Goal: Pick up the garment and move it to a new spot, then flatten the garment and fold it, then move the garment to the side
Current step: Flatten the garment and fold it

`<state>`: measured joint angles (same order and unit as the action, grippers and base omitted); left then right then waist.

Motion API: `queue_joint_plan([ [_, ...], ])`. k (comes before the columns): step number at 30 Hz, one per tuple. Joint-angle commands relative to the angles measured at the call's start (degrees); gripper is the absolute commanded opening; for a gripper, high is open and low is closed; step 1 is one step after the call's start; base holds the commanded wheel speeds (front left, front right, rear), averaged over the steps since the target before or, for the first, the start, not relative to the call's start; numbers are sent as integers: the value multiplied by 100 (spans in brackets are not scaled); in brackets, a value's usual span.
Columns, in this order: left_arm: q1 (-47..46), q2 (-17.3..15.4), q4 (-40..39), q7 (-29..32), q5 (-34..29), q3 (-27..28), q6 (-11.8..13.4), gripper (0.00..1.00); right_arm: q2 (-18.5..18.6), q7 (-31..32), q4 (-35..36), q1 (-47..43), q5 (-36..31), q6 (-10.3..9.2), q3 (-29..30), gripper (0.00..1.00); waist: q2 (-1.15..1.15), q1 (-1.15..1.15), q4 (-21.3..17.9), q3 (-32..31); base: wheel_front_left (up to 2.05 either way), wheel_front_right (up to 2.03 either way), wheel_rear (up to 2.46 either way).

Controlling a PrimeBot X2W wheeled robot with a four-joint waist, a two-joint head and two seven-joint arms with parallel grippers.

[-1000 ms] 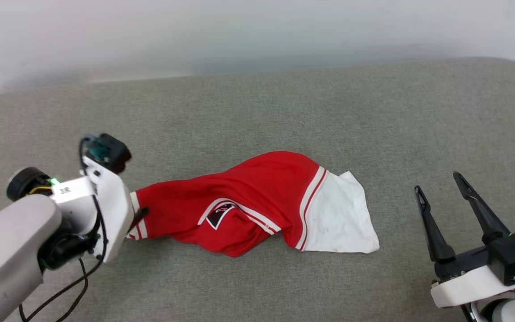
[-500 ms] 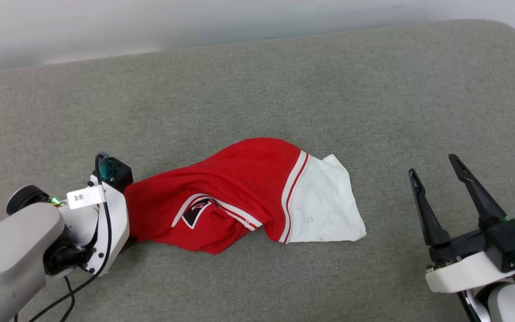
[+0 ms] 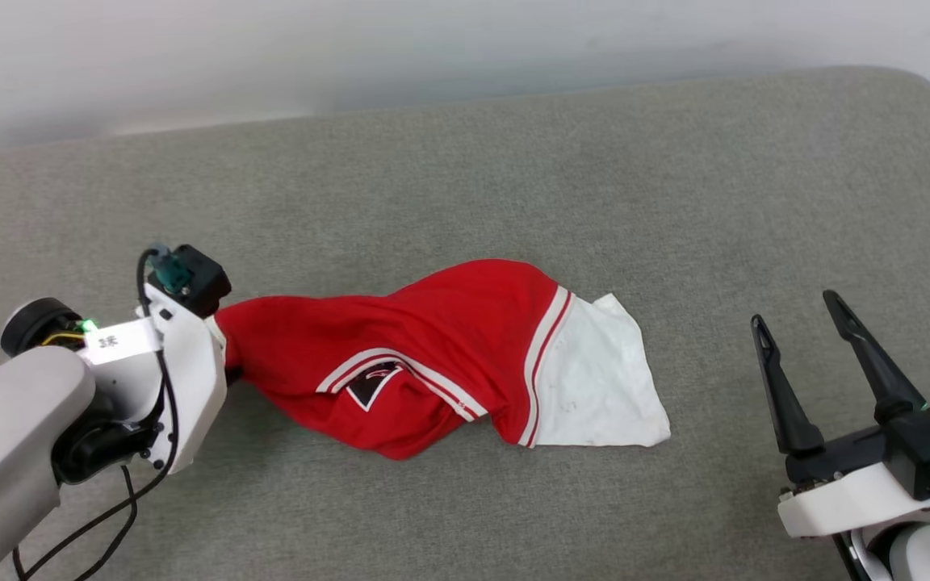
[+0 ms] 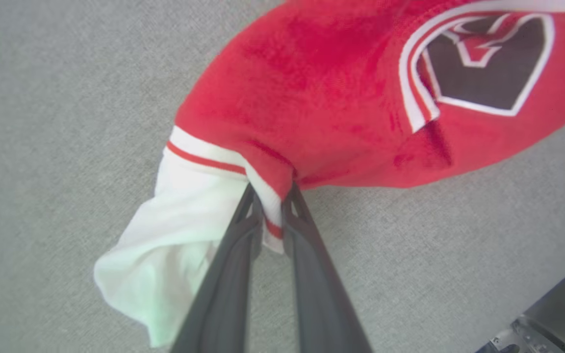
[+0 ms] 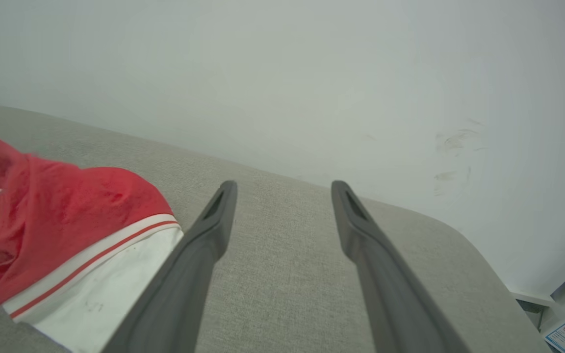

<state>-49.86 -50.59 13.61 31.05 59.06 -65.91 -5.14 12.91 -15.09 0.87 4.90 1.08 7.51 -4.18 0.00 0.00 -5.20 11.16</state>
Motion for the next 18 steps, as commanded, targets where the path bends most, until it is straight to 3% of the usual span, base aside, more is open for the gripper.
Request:
queue_joint_plan([
  [1,27,-68,-103,-92,-36,49,75,0,-14,-11,-22,-49,2,-4,15,100,0,0,98,-110,0,0,0],
  [10,1218,-565,-1321,-664,-95,-200,938,0,-57,-10,-95,-294,20,-4,66,100,0,0,403,-444,0,0,0],
  [14,1843,-372,-1480,-825,-2,-420,1164,0,-65,-11,-143,-348,38,-4,58,100,0,0,485,-491,0,0,0],
  [18,2361,-22,-1271,-809,56,-585,1144,0,-33,-11,-199,-356,41,-4,10,100,0,0,514,-526,0,0,0],
])
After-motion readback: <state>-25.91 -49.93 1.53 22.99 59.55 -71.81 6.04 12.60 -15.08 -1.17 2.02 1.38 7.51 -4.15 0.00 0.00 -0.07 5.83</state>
